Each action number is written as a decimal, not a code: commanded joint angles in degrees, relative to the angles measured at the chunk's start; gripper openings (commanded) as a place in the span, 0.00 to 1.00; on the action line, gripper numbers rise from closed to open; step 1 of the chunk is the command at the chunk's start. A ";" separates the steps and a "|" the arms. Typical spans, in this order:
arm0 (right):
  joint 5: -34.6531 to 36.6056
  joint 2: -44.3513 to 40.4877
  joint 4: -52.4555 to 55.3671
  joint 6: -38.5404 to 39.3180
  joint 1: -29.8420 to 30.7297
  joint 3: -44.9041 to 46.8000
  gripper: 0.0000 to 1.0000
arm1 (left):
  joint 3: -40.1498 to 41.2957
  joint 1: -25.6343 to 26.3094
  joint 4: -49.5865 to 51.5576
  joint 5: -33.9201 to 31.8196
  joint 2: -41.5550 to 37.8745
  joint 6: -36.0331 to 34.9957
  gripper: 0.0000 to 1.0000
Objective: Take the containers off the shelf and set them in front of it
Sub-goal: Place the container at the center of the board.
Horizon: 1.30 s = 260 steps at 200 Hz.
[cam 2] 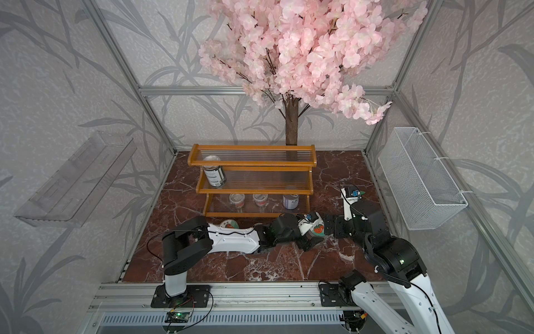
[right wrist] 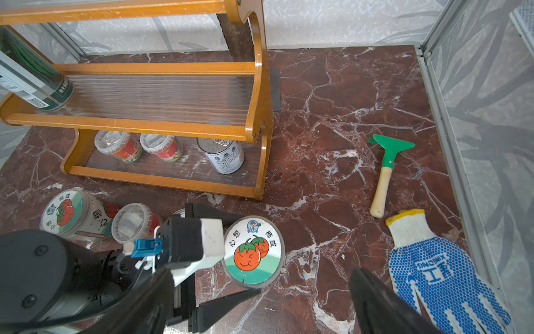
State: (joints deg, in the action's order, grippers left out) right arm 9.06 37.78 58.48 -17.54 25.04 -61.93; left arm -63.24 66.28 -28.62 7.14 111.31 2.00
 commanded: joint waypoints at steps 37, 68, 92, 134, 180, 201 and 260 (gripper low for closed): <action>0.34 0.01 -2.03 -1.15 -0.34 1.98 0.99 | -3.45 -0.47 1.26 1.73 2.68 -2.67 0.75; 0.43 -0.01 -2.16 -1.03 -0.28 2.15 0.99 | -3.63 -0.71 1.96 1.80 3.42 -2.30 0.77; 0.21 0.01 -2.40 -1.04 -0.30 2.52 0.99 | -3.21 -1.17 2.50 0.80 2.82 -2.52 0.78; -0.49 0.17 -3.54 -1.18 -0.27 3.37 0.99 | -3.04 -1.34 4.64 -1.02 1.78 -3.64 0.79; -0.86 -0.20 -4.12 -1.49 -0.32 4.28 0.99 | -2.85 -1.95 5.21 -2.42 1.64 -3.46 0.81; -0.85 -0.25 -4.14 -1.40 -0.27 4.37 0.99 | -2.85 -2.12 5.24 -1.45 1.11 -3.75 0.85; -1.28 -0.51 -4.66 -1.58 -0.27 5.02 0.99 | -2.36 -2.39 6.21 -0.57 -0.27 -4.55 0.91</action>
State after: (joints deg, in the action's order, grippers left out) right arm 8.45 37.76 55.48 -18.65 24.88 -57.89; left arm -65.21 64.31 -23.75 6.13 113.67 -1.34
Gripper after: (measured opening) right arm 0.988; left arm 0.903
